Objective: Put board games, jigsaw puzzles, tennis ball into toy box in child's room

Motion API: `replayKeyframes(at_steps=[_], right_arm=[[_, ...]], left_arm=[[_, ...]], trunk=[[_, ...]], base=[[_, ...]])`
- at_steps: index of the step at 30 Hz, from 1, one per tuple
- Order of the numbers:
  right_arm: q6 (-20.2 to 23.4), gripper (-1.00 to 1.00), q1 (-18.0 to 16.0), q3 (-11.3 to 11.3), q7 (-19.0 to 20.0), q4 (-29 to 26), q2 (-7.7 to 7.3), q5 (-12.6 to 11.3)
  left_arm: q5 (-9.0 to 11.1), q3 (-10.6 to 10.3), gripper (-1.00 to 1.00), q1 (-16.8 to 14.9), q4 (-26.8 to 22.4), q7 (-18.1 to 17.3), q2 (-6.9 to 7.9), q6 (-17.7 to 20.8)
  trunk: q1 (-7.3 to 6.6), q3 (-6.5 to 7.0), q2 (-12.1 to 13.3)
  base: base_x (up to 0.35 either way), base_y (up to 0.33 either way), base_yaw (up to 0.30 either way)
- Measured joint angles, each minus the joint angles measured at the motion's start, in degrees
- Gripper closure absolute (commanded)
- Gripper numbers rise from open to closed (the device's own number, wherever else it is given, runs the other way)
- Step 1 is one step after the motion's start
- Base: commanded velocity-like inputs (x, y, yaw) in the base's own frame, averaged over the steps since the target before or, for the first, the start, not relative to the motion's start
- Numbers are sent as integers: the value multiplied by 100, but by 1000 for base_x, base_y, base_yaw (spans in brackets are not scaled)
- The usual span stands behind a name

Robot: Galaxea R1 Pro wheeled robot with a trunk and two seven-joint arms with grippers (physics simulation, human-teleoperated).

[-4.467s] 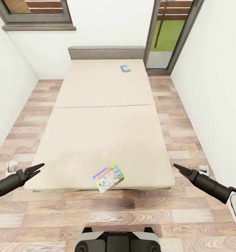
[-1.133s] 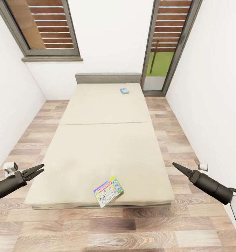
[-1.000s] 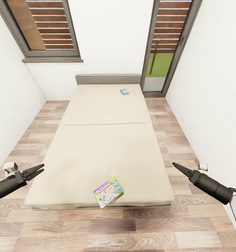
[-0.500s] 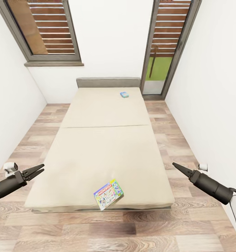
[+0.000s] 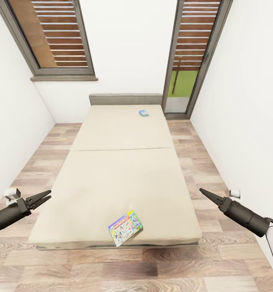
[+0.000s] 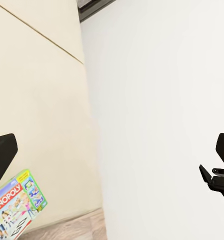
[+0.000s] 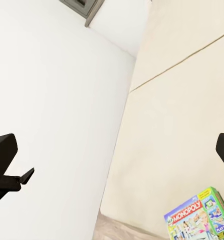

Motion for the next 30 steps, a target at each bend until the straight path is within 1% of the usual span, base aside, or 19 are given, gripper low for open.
replayKeyframes(at_steps=[30], right_arm=[[0, -100, 1, 0, 0, 0, 1, 0]], left_arm=[[0, -17, -100, 1, -2, 0, 0, 0]], trunk=[[0, 287, 0]], base=[[0, 0, 0]])
